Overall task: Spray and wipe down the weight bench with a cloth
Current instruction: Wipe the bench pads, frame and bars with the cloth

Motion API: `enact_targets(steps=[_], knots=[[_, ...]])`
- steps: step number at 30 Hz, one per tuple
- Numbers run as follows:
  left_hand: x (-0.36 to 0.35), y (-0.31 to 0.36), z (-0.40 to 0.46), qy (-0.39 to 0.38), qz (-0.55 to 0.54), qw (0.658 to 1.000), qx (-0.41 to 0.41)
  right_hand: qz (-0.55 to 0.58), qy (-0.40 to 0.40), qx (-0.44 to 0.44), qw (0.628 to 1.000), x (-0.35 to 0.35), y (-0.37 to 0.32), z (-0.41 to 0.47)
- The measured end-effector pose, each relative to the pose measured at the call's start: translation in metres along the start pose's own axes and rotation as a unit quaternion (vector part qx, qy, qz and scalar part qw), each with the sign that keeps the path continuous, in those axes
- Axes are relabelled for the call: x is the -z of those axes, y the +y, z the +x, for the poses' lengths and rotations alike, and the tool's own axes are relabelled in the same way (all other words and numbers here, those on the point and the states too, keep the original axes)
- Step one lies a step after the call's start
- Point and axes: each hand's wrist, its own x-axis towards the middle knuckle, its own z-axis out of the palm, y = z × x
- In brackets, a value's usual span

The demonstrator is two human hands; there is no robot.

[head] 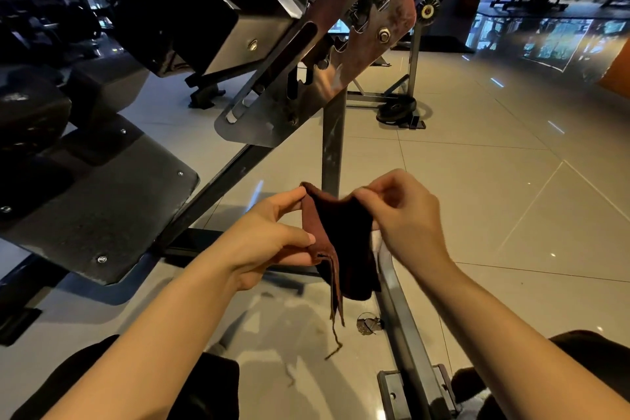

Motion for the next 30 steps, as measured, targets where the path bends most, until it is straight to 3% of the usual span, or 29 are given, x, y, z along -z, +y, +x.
enact_targets(steps=[3,8,17,20,22,23,26,28,30], knots=[[-0.009,-0.003,-0.001,-0.010,-0.021,0.999,0.022,-0.010,-0.013,0.015,1.000,0.001,-0.002,-0.002],[-0.013,-0.007,0.001,0.022,-0.078,0.996,0.045,-0.129,-0.230,0.066,0.962,-0.009,-0.012,-0.024],[-0.009,-0.003,-0.011,0.001,-0.096,0.994,0.044,-0.097,-0.294,0.064,0.949,0.006,-0.005,-0.021],[-0.006,-0.004,-0.009,-0.003,-0.094,0.995,0.044,-0.130,-0.256,0.113,0.951,0.009,-0.001,-0.017],[0.002,-0.005,-0.004,0.032,0.000,0.999,0.013,-0.112,-0.216,0.130,0.961,0.016,-0.001,-0.011],[0.007,-0.006,-0.002,0.049,0.101,0.993,-0.020,-0.082,-0.204,0.122,0.968,0.021,-0.002,-0.007],[0.016,-0.007,0.002,-0.010,0.371,0.924,-0.094,0.015,-0.207,0.102,0.973,0.041,-0.007,0.004],[0.016,-0.012,0.002,-0.073,0.452,0.883,-0.106,0.012,-0.214,0.119,0.970,0.050,-0.009,0.009],[0.016,-0.018,0.002,-0.078,0.487,0.857,-0.146,0.005,-0.211,0.113,0.971,0.057,-0.009,0.011]])
